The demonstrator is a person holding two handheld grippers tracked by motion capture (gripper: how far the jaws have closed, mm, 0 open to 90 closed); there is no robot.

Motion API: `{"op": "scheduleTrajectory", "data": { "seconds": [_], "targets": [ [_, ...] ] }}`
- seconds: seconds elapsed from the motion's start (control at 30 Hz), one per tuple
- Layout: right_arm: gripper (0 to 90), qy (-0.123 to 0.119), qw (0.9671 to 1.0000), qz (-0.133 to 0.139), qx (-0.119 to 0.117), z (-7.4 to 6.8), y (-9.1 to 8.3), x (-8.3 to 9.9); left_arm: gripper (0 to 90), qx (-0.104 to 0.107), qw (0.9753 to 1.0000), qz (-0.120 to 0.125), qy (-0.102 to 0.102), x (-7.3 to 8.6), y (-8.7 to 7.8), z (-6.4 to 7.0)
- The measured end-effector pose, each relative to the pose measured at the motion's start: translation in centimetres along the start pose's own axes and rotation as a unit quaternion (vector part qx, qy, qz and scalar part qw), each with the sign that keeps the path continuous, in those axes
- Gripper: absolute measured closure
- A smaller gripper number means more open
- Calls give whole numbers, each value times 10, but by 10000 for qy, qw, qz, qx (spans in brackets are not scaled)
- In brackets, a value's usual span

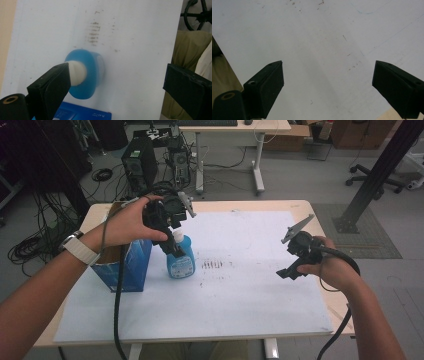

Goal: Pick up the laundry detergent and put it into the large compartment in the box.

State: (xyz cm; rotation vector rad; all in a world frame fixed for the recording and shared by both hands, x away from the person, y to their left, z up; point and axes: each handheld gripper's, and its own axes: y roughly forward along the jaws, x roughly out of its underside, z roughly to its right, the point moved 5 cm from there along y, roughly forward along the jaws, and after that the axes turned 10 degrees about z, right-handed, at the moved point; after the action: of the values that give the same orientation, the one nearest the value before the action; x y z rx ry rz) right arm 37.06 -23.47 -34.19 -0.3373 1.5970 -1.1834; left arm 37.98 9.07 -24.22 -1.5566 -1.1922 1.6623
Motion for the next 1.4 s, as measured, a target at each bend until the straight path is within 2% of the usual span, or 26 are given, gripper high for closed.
{"op": "scheduleTrajectory", "data": {
  "seconds": [0.43,0.8,0.87,1.4],
  "targets": [
    [104,2,10000,16,0,1,-1,-1,77,-100,9999,94,4,-5,-4,-9],
    [104,0,10000,22,-12,1,0,-1,83,-131,9999,8,-93,-1,2,-21],
    [104,-2,10000,18,-12,1,0,-1,83,-121,9999,-72,-82,0,4,-22],
    [104,6,10000,0,-18,2,1,-2,83,-113,9998,-156,-10,6,16,-36]
  ]
}}
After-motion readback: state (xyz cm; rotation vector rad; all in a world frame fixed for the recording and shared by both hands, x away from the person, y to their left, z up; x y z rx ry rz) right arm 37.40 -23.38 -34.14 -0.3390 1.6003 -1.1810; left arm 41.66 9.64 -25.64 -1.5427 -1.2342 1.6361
